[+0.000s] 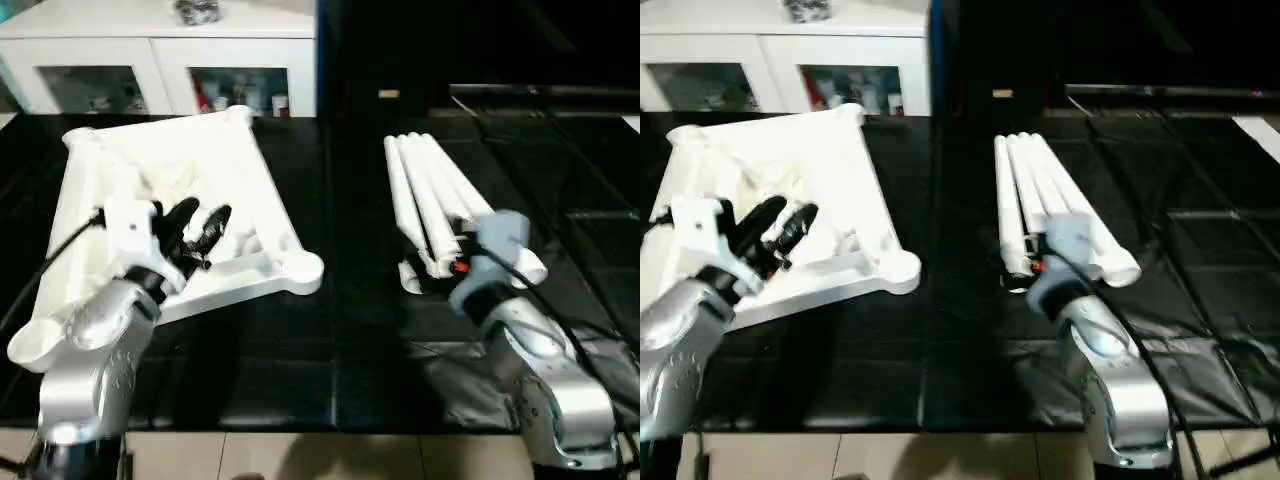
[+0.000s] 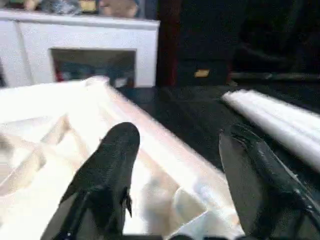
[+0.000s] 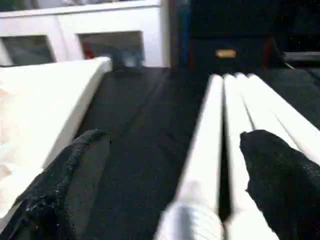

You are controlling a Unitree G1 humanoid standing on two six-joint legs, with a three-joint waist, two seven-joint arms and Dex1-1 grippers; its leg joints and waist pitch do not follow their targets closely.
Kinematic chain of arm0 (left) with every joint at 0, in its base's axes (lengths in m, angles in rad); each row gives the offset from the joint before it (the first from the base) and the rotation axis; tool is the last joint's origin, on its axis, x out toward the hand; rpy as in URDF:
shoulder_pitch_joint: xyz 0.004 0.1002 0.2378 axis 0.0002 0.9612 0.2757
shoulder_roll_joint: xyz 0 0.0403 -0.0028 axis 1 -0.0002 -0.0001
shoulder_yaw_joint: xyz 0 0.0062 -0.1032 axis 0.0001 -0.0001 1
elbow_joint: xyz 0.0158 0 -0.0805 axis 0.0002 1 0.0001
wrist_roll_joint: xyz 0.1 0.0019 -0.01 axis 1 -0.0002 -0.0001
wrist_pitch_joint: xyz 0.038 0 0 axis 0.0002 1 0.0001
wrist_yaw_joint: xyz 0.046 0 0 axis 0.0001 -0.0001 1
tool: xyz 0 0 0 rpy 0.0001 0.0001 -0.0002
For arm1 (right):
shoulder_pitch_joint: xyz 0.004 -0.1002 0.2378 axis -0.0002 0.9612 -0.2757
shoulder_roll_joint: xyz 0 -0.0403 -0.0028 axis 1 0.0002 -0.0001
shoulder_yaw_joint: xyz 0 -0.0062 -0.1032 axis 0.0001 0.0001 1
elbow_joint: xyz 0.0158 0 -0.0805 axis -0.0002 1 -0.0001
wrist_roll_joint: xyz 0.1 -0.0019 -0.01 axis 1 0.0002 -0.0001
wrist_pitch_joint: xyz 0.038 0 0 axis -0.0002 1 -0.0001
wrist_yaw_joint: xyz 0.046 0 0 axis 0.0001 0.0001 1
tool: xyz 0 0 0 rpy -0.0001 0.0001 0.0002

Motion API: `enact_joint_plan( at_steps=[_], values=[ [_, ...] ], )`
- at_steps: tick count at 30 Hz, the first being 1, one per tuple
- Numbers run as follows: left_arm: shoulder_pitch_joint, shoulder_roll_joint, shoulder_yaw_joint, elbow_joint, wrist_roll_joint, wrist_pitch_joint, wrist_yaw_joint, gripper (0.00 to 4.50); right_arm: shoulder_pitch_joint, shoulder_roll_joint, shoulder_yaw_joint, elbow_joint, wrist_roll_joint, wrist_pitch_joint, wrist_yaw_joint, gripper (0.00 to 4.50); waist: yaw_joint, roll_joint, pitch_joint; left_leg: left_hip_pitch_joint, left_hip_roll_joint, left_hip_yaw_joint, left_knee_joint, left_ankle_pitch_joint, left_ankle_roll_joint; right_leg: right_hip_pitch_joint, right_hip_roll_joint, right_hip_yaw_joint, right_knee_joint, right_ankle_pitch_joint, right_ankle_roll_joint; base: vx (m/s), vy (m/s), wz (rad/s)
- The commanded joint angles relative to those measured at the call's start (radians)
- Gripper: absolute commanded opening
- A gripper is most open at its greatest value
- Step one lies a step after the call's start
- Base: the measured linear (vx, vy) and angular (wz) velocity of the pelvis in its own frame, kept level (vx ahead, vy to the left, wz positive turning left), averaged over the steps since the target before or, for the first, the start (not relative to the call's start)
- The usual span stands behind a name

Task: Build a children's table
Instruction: Move table base

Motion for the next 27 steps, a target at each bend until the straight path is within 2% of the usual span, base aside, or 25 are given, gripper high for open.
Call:
enact_joint_plan(
  at_steps=[1,2,3,5,6,7,8,9,10,11,12,13,14,15,16,17,18,19,20,22,23,24,25,26,27],
  values=[
    [-0.004,-0.004,-0.020,-0.021,0.016,0.036,0.033,2.89,0.005,0.009,-0.025,0.011,-0.020,-0.021,-0.042,4.50,-0.005,0.001,-0.054,0.006,0.047,-0.012,-0.074,-0.083,-0.012,0.043,-0.067,0.052,-0.078,-0.012,-0.148,0.000,0.000,0.00],
    [-0.008,-0.008,-0.030,-0.014,0.037,0.028,0.049,2.89,0.008,0.007,-0.021,0.006,-0.020,0.029,-0.049,4.50,-0.009,0.005,-0.051,0.003,0.045,-0.014,-0.077,-0.097,-0.020,0.043,-0.064,0.051,-0.081,-0.022,-0.140,0.000,0.000,0.00],
    [-0.016,-0.007,-0.049,-0.006,0.070,0.027,0.063,2.89,0.020,0.015,-0.012,0.000,-0.036,0.031,-0.065,4.50,-0.009,0.003,-0.051,0.003,0.045,-0.014,-0.077,-0.105,-0.022,0.046,-0.065,0.051,-0.082,-0.031,-0.134,0.000,0.000,0.00],
    [-0.019,-0.009,-0.053,-0.004,0.079,0.030,0.066,2.89,0.025,0.018,-0.002,0.000,-0.044,0.020,-0.062,4.50,-0.009,0.005,-0.053,0.002,0.044,-0.015,-0.077,-0.117,-0.029,0.046,-0.069,0.053,-0.085,-0.048,-0.117,0.000,0.000,0.00],
    [-0.021,-0.013,-0.046,-0.002,0.070,0.060,0.071,2.89,0.031,0.023,0.011,0.002,-0.056,-0.008,-0.058,4.50,-0.008,0.008,-0.054,0.000,0.040,-0.010,-0.073,-0.113,-0.018,0.046,-0.076,0.059,-0.087,-0.040,-0.120,0.000,0.000,0.00],
    [-0.023,-0.016,-0.041,-0.002,0.065,0.067,0.074,2.89,0.032,0.027,0.012,0.000,-0.057,-0.012,-0.063,4.50,-0.007,0.004,-0.054,-0.005,0.037,-0.009,-0.071,-0.106,-0.004,0.051,-0.083,0.063,-0.088,-0.040,-0.124,0.000,0.000,0.00],
    [-0.025,-0.017,-0.038,0.001,0.062,0.077,0.079,2.89,0.031,0.034,0.014,-0.002,-0.059,-0.014,-0.072,4.50,-0.003,0.008,-0.056,-0.013,0.031,-0.006,-0.064,-0.082,0.031,0.058,-0.099,0.072,-0.094,-0.037,-0.138,0.000,0.000,0.00],
    [-0.028,-0.014,-0.042,0.003,0.067,0.080,0.081,2.89,0.029,0.035,0.018,-0.005,-0.064,-0.012,-0.080,4.50,-0.001,0.004,-0.057,-0.018,0.029,-0.007,-0.059,-0.072,0.055,0.061,-0.108,0.078,-0.097,-0.038,-0.146,0.000,0.000,0.00],
    [-0.029,-0.011,-0.045,0.005,0.068,0.080,0.078,2.89,0.028,0.038,0.020,-0.007,-0.067,-0.012,-0.087,4.50,0.008,0.002,-0.059,-0.024,0.028,-0.011,-0.042,-0.050,0.108,0.067,-0.138,0.094,-0.109,-0.043,-0.165,0.000,0.000,0.00],
    [-0.028,-0.008,-0.049,0.003,0.069,0.083,0.077,2.89,0.029,0.041,0.023,-0.009,-0.073,-0.011,-0.098,4.50,0.014,0.002,-0.060,-0.028,0.029,-0.016,-0.032,-0.044,0.133,0.071,-0.156,0.103,-0.116,-0.051,-0.177,0.000,0.000,0.00],
    [-0.025,-0.007,-0.052,0.001,0.070,0.083,0.077,2.89,0.030,0.042,0.027,-0.008,-0.083,-0.004,-0.112,4.50,0.031,0.006,-0.062,-0.039,0.043,-0.036,0.000,-0.020,0.180,0.078,-0.207,0.130,-0.132,-0.066,-0.222,0.000,0.061,0.02],
    [-0.023,-0.008,-0.052,-0.003,0.068,0.085,0.078,2.89,0.032,0.047,0.025,-0.007,-0.083,-0.004,-0.118,4.50,0.032,0.000,-0.061,-0.043,0.046,-0.038,-0.003,-0.008,0.188,0.077,-0.201,0.124,-0.130,-0.065,-0.236,0.000,0.061,0.02],
    [-0.019,-0.009,-0.053,-0.009,0.072,0.087,0.080,2.89,0.037,0.050,0.026,-0.008,-0.079,-0.013,-0.110,4.50,0.033,0.013,-0.066,-0.039,0.051,-0.036,-0.016,0.022,0.207,0.068,-0.173,0.101,-0.116,-0.045,-0.258,0.001,0.089,0.02],
    [-0.015,-0.007,-0.056,-0.015,0.081,0.090,0.082,2.89,0.041,0.053,0.028,-0.006,-0.085,-0.020,-0.111,4.50,0.030,0.018,-0.067,-0.029,0.050,-0.029,-0.026,0.033,0.224,0.058,-0.150,0.086,-0.107,-0.030,-0.260,0.001,0.112,0.06],
    [-0.012,-0.007,-0.057,-0.020,0.086,0.092,0.084,2.89,0.042,0.055,0.028,-0.001,-0.094,-0.019,-0.118,4.50,0.024,0.021,-0.072,-0.007,0.041,-0.013,-0.035,0.067,0.274,0.041,-0.114,0.063,-0.089,0.002,-0.262,0.001,0.112,0.06],
    [-0.012,-0.007,-0.057,-0.020,0.086,0.092,0.084,2.89,0.042,0.055,0.028,-0.001,-0.094,-0.019,-0.118,4.50,0.016,0.014,-0.069,-0.004,0.035,-0.009,-0.040,0.078,0.305,0.034,-0.102,0.055,-0.084,0.011,-0.258,-0.009,0.129,0.07],
    [-0.012,-0.007,-0.058,-0.022,0.087,0.092,0.084,2.89,0.042,0.056,0.028,0.001,-0.099,-0.018,-0.123,4.50,0.014,0.015,-0.068,0.008,0.026,-0.002,-0.039,0.078,0.363,0.023,-0.105,0.049,-0.088,-0.017,-0.246,-0.024,0.136,0.07],
    [-0.015,-0.008,-0.052,-0.028,0.082,0.097,0.085,2.89,0.037,0.065,0.025,0.003,-0.084,-0.015,-0.116,4.50,0.013,0.012,-0.066,0.005,0.025,-0.003,-0.039,0.069,0.373,0.025,-0.113,0.051,-0.093,-0.032,-0.239,-0.024,0.136,0.07],
    [-0.021,-0.006,-0.047,-0.032,0.077,0.105,0.085,2.89,0.029,0.072,0.025,0.004,-0.073,-0.017,-0.111,4.50,0.017,0.015,-0.065,0.003,0.025,-0.002,-0.038,0.038,0.372,0.029,-0.131,0.059,-0.103,-0.074,-0.225,-0.030,0.143,0.07],
    [-0.030,-0.001,-0.043,-0.033,0.076,0.104,0.083,2.89,0.020,0.083,0.021,0.006,-0.057,-0.027,-0.107,4.50,0.016,0.015,-0.063,-0.001,0.028,-0.011,-0.047,-0.007,0.357,0.037,-0.146,0.062,-0.116,-0.137,-0.197,-0.037,0.147,0.02],
    [-0.030,-0.001,-0.043,-0.033,0.076,0.104,0.083,2.89,0.020,0.083,0.021,0.006,-0.057,-0.027,-0.107,4.50,0.012,0.018,-0.063,0.005,0.025,-0.010,-0.060,-0.029,0.342,0.031,-0.129,0.052,-0.114,-0.163,-0.174,-0.042,0.140,0.01],
    [-0.035,0.001,-0.038,-0.018,0.080,0.099,0.085,2.89,0.016,0.094,0.010,0.008,-0.046,-0.022,-0.121,4.50,0.000,0.045,-0.064,0.028,0.021,-0.016,-0.087,-0.052,0.318,0.010,-0.075,0.022,-0.090,-0.163,-0.148,-0.051,0.143,0.04],
    [-0.037,0.001,-0.038,-0.014,0.080,0.098,0.085,2.89,0.015,0.095,0.008,0.008,-0.045,-0.020,-0.123,4.50,-0.013,0.046,-0.061,0.037,0.018,-0.017,-0.100,-0.079,0.295,-0.003,-0.039,0.003,-0.075,-0.158,-0.130,-0.051,0.143,0.04],
    [-0.038,0.002,-0.038,-0.010,0.081,0.098,0.084,2.89,0.015,0.098,0.006,0.009,-0.043,-0.018,-0.126,4.50,-0.028,0.047,-0.058,0.033,0.026,-0.021,-0.123,-0.161,0.215,-0.008,-0.012,-0.016,-0.045,-0.117,-0.099,-0.058,0.144,0.06],
    [-0.044,0.004,-0.037,0.000,0.084,0.099,0.084,2.89,0.016,0.101,0.005,0.003,-0.044,-0.015,-0.131,4.50,-0.031,0.058,-0.056,0.027,0.026,-0.023,-0.136,-0.212,0.158,-0.007,-0.008,-0.018,-0.032,-0.094,-0.082,-0.064,0.114,0.04]
  ],
)
